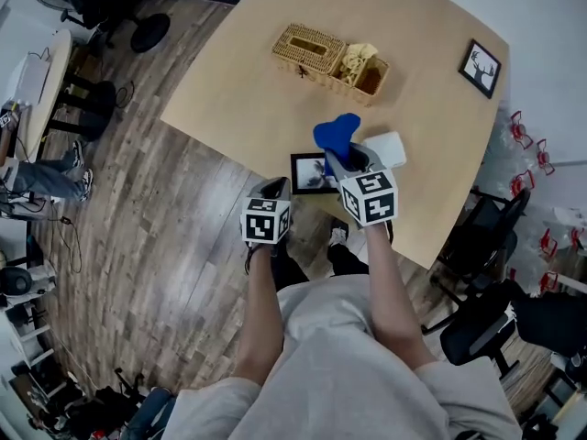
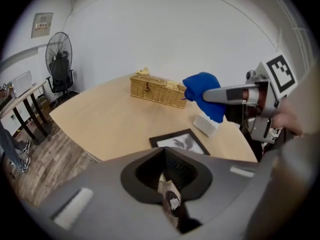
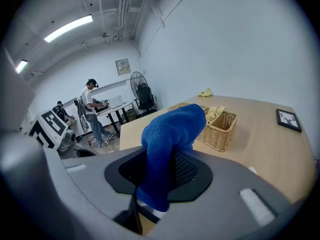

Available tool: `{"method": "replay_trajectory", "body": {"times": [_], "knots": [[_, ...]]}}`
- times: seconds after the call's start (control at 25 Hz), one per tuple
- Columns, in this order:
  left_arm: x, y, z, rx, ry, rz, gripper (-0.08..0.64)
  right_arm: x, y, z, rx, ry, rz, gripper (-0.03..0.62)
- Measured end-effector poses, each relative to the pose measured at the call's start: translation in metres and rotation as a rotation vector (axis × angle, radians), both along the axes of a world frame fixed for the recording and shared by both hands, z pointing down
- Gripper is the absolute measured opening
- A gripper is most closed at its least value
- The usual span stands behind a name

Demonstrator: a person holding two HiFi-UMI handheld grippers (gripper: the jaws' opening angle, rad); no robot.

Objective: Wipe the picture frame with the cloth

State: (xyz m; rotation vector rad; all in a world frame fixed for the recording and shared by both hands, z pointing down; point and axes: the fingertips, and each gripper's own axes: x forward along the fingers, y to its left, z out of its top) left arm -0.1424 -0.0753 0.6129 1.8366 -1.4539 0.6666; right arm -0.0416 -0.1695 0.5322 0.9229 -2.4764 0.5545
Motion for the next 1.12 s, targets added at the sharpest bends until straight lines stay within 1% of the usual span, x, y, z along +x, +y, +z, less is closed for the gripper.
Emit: {"method": "replay_trajectory", "body": {"times": [0.2, 0.52, 0.68, 0.84, 0.92, 1.0, 1.12], "knots": [[-0.001, -0.008, 0.023, -0.065, 0.021, 0.094, 0.052, -0.009, 0.005, 0.027, -0.056, 0.043, 0.042, 0.106], [0.013, -0.010, 0.055, -0.155, -0.006, 0.272, 0.052, -0.013, -0.002, 0.047, -0.099, 0.066, 0.090, 0.106], [0.017, -0.018, 0.059, -0.162, -0.016, 0.333, 0.052, -0.021, -0.008, 0.050, -0.104, 0.074, 0.088, 0.106], [0.022, -0.021, 0.061, -0.178, -0.067, 0.418, 0.052, -0.029, -0.009, 0.057, -0.128, 0.077, 0.073, 0.106], [0.024, -0.018, 0.064, -0.194, -0.078, 0.448, 0.052, -0.034, -0.009, 0.062, -0.146, 0.075, 0.062, 0.106], [0.024, -0.017, 0.064, -0.196, -0.077, 0.466, 0.053, -0.042, -0.007, 0.065, -0.153, 0.073, 0.045, 0.106], [0.024, -0.017, 0.064, -0.190, -0.059, 0.472, 0.052, -0.055, -0.007, 0.066, -0.146, 0.061, 0.026, 0.106]]}}
